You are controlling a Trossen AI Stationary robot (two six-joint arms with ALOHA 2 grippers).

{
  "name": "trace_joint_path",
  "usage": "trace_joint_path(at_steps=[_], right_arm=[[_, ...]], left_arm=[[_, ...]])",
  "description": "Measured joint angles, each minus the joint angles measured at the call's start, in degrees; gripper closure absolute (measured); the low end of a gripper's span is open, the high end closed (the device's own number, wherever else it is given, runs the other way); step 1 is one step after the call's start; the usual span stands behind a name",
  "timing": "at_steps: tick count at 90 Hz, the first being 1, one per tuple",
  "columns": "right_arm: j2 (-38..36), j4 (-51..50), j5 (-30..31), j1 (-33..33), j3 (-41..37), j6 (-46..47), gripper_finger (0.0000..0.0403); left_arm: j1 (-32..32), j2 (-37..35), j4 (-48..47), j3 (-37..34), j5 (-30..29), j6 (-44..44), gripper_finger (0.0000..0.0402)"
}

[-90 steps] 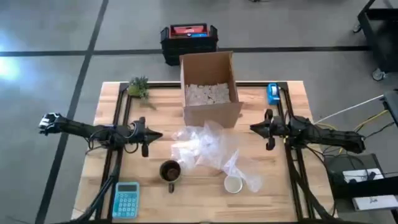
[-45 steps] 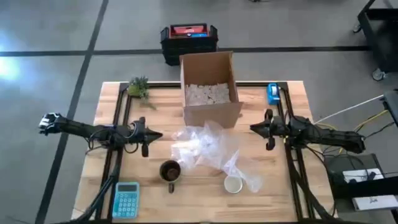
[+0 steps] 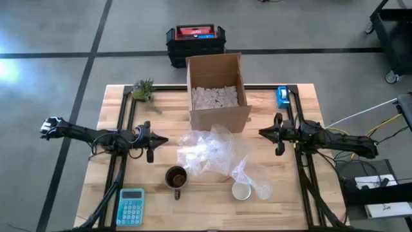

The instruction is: Wrap mug

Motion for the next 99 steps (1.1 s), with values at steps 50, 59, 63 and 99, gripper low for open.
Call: trace_joint_path(at_steps=[50,59,63,99], right_arm=[[0.0,0.01,-0.01,-0.01,0.0,-0.02,0.0371],[0.0,0.0,0.01,0.01,0.0,0.0,0.0371],[0.0,0.01,0.01,0.01,0.0,0.0,0.0371],[0.0,0.07,-0.01,0.01,0.0,-0.02,0.0371]], left_arm=[[0.04,0.02,4.48,0.0,-0.01,-1.91,0.0395],[0.04,0.02,11.63,0.0,-0.01,-6.96,0.0395],[0.04,0.02,15.16,-0.01,-0.06,-8.29,0.0395],[0.0,8.76,8.15,13.35,-0.23,-0.22,0.0401]])
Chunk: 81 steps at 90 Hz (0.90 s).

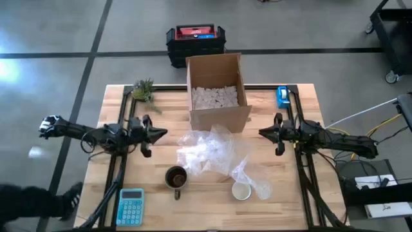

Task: Wrap mug
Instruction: Prepare the left bubble wrap

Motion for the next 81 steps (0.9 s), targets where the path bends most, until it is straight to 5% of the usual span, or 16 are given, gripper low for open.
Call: trace_joint_path(at_steps=[31,42,81], right_arm=[[0.0,0.27,0.0,0.0,0.0,0.02,0.0371],[0.0,0.41,-0.02,-0.01,-0.02,0.02,0.0371],[0.0,0.83,0.37,0.0,-0.07,14.85,0.0371]], left_arm=[[0.02,16.73,-24.96,25.45,-3.88,7.84,0.0401],[0.07,23.9,-33.65,31.02,0.67,6.38,0.0401],[2.12,54.88,-33.95,41.64,14.3,10.43,0.0399]])
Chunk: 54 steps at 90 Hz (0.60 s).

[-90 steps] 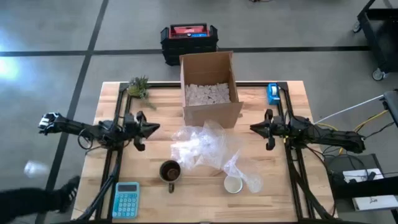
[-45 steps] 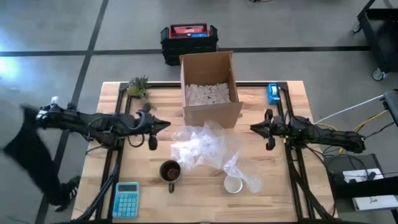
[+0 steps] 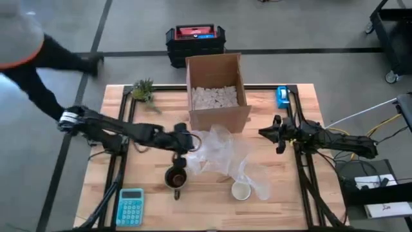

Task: Wrap mug
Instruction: Prepare the left bubble wrap

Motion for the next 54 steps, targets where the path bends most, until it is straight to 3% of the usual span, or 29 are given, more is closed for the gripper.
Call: trace_joint_path(at_steps=[10,26,42,54], right_arm=[[0.0,-0.03,0.02,0.0,0.0,-0.03,0.0371],[0.07,-0.68,0.08,0.0,0.04,-0.3,0.0371],[0.07,-0.79,0.04,0.0,0.05,-0.42,0.0371],[0.07,-0.85,0.04,0.0,0.07,-1.18,0.0371]], left_arm=[[0.41,5.46,-3.7,3.63,-0.72,1.24,0.0401],[1.08,7.87,-19.26,7.83,-14.66,-2.45,0.0401],[2.5,5.2,-33.28,3.33,-19.73,-12.27,0.0401],[2.59,-0.45,-33.49,-0.32,-23.43,-16.46,0.0401]])
